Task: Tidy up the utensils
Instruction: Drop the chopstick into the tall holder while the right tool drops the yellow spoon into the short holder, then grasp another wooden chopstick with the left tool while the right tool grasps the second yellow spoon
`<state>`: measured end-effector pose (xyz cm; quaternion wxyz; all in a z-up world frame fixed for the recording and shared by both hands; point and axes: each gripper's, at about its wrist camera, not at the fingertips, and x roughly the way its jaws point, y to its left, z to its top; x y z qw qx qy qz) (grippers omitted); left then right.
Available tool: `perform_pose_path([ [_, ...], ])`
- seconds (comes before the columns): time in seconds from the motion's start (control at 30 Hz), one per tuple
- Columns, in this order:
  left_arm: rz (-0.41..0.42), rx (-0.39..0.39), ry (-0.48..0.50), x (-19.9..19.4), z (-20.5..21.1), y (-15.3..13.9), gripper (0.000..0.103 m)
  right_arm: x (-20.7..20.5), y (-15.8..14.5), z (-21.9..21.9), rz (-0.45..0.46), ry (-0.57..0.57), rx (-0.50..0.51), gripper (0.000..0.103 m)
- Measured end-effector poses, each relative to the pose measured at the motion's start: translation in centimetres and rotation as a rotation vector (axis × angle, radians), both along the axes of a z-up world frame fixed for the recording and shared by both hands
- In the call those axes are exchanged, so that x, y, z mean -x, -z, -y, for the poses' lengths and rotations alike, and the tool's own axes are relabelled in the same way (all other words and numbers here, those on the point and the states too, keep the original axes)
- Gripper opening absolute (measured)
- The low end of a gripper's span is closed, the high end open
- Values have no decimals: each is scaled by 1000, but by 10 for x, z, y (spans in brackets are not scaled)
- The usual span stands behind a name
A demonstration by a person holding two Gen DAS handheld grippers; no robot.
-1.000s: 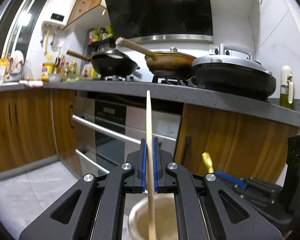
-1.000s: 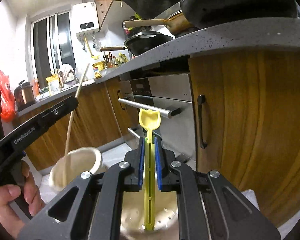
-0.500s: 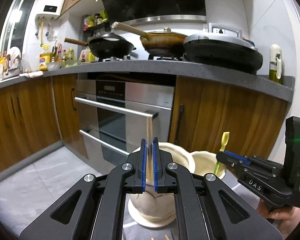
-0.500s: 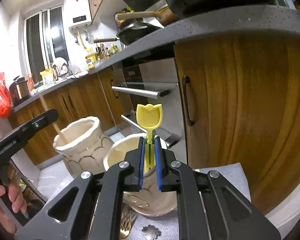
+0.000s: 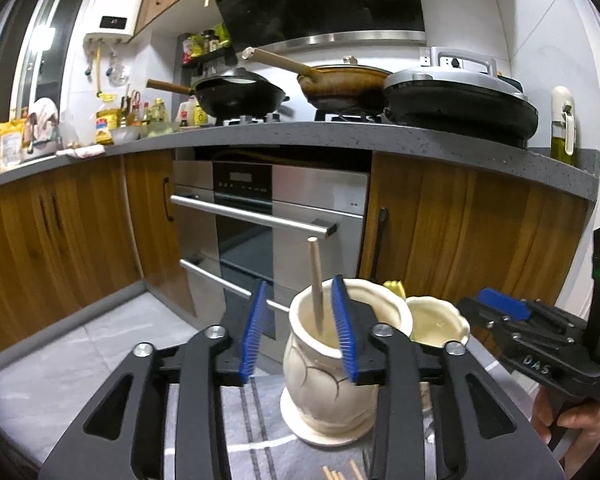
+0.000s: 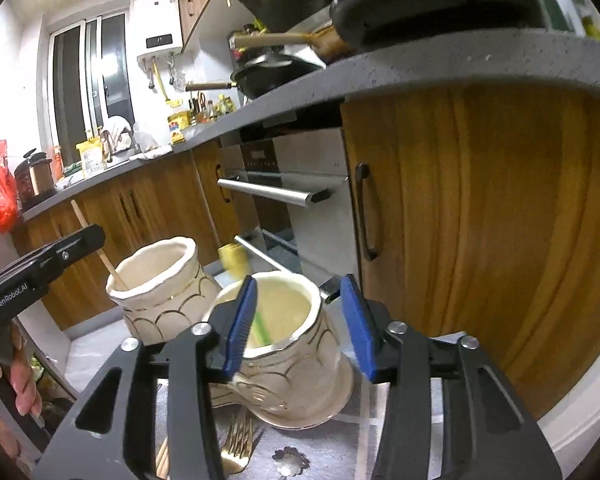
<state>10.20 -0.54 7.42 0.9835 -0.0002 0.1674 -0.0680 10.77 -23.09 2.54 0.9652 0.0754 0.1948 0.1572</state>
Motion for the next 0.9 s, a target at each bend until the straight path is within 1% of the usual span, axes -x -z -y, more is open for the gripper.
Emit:
perform_pose_path([
  [0.07,2,4,-12,5,-2,-1,57,9,-2,2,23,11,-1,63],
  [0.1,1,8,-17,9,-4,-1,61,14,-3,3,35,16,1,65],
  [0.13,0,12,-21,11,-5,-1,70,19,-3,4,48,20,6,71],
  [0.17,-3,16,-27,15,-6,-1,78,24,-4,4,60,24,12,78],
  [0.2,-4,18,-32,19,-8,0,81,28,-4,5,69,26,15,83],
  [0.23,-3,18,-41,24,-9,0,86,33,-4,6,79,28,16,94],
  [0.27,-2,18,-53,28,-11,0,92,40,-4,7,96,33,14,98],
  [0.37,6,20,-80,40,-12,2,96,55,-5,9,121,53,31,98],
  [0.43,3,4,-99,47,-11,5,97,63,-4,8,127,59,49,98],
  [0.53,1,-38,-114,60,-8,14,98,70,-2,8,105,71,80,98],
  [0.6,-9,-45,-118,67,-7,21,98,78,3,9,95,107,91,98],
  [0.67,-55,-29,-110,71,-10,30,98,85,7,12,98,127,86,98],
  [0.7,-77,-18,-112,73,-12,34,98,87,11,13,84,118,84,98],
  [0.9,-172,5,-116,85,-18,55,98,90,33,15,-39,98,82,98],
])
